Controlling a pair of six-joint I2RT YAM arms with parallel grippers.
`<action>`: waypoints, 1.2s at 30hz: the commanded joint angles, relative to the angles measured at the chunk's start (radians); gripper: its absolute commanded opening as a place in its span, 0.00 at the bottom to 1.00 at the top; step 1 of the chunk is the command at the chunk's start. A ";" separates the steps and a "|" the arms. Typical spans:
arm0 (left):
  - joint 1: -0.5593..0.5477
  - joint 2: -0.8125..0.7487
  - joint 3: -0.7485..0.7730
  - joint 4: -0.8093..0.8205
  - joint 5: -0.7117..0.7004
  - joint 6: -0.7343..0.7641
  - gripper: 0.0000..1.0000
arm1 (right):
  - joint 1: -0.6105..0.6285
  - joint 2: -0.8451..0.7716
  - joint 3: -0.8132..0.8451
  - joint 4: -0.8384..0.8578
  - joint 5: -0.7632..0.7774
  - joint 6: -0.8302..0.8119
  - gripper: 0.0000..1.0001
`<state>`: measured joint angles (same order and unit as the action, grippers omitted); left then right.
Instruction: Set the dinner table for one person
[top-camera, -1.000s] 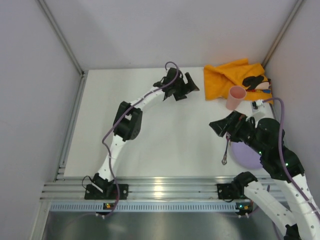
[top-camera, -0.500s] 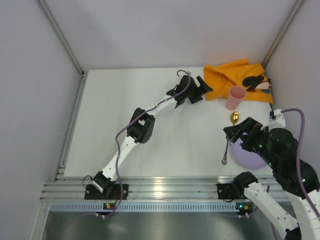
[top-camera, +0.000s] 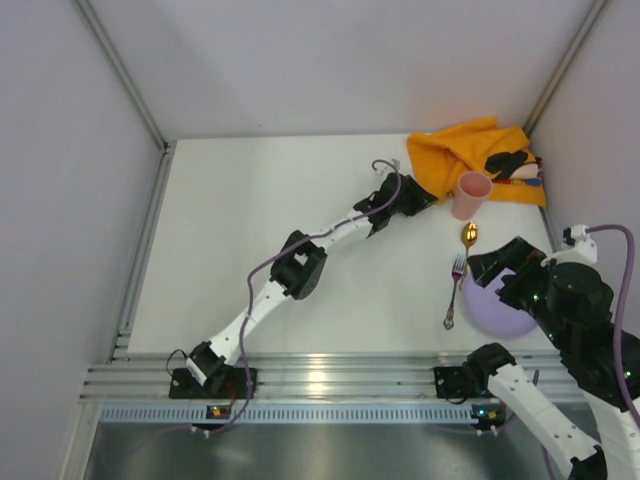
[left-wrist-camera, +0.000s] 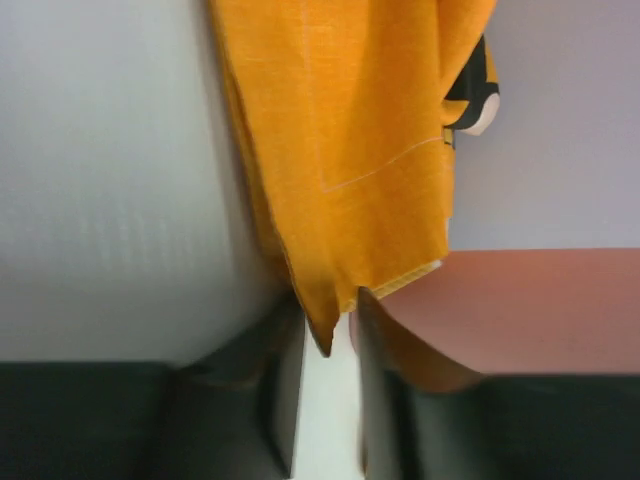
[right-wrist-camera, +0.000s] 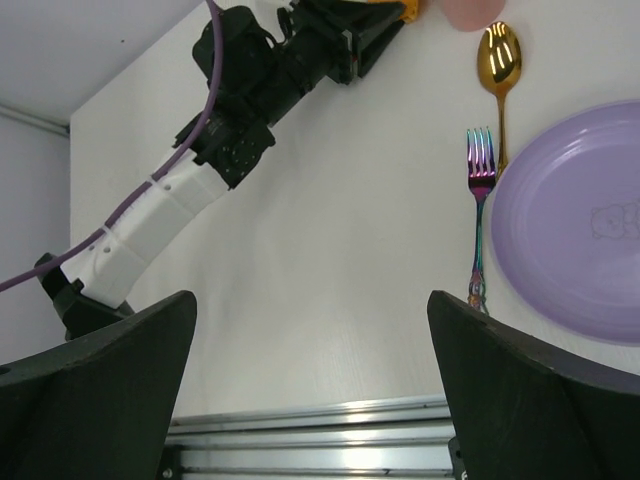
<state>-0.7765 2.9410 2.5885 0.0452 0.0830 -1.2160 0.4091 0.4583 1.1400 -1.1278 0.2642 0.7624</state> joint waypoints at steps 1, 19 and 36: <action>0.020 0.052 0.021 -0.022 -0.074 -0.048 0.24 | -0.006 -0.001 0.041 -0.033 0.061 -0.015 1.00; 0.388 -0.491 -0.691 -0.135 0.118 0.220 0.00 | -0.006 0.167 -0.100 0.298 -0.144 -0.140 1.00; 0.747 -0.802 -0.763 -0.679 0.007 0.751 0.98 | -0.007 0.379 -0.198 0.617 -0.382 -0.161 1.00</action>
<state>0.0074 2.2429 1.8503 -0.5457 0.0875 -0.5133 0.4091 0.8299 0.9455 -0.6052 -0.0681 0.6197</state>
